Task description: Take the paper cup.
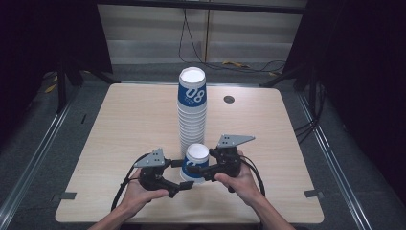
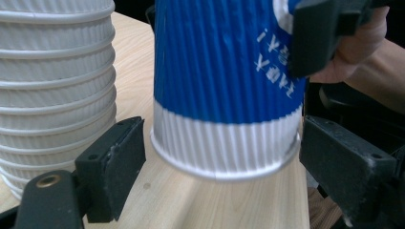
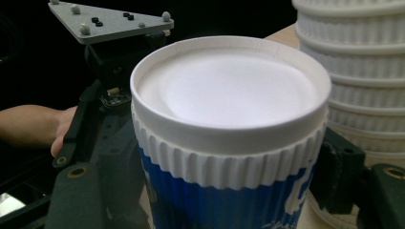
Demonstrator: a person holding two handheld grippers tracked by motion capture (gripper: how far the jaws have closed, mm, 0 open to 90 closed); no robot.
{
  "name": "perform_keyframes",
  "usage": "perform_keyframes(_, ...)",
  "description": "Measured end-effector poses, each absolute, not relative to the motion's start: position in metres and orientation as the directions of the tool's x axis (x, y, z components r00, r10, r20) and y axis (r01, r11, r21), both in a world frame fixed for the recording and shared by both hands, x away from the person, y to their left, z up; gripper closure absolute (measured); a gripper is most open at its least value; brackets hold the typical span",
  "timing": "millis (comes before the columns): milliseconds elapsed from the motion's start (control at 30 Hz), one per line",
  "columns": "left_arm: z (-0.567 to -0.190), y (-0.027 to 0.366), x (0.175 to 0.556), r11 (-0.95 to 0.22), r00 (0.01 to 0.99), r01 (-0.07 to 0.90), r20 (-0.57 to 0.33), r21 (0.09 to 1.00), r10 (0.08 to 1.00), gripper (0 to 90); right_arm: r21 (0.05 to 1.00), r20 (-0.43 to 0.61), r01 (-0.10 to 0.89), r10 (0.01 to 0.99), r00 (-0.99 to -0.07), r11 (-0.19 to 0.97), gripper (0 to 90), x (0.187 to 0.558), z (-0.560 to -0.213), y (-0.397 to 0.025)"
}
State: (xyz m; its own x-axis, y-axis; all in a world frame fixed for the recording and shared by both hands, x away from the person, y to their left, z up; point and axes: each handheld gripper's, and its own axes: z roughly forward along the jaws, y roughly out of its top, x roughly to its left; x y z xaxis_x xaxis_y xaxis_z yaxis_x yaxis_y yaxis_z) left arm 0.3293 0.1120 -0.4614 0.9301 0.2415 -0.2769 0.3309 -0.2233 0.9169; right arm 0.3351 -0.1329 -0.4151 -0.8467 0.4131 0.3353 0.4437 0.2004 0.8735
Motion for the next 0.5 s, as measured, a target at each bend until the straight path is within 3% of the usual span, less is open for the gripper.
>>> perform_keyframes(367, -0.468, 0.108, 0.331, -0.229, 0.923, 0.358, -0.306, 0.905, 0.233, 12.1, 0.874, 0.319, 0.431, 0.405, -0.857, 0.224, 26.6, 0.33, -0.42, -0.121)
perform_keyframes(500, -0.463, 0.109, 0.331, -0.244, 0.933, 0.33, -0.275, 0.912, 0.232, 11.7, 0.876, 0.315, 0.426, 0.4, -0.861, 0.226, 26.5, 0.328, -0.421, -0.118)
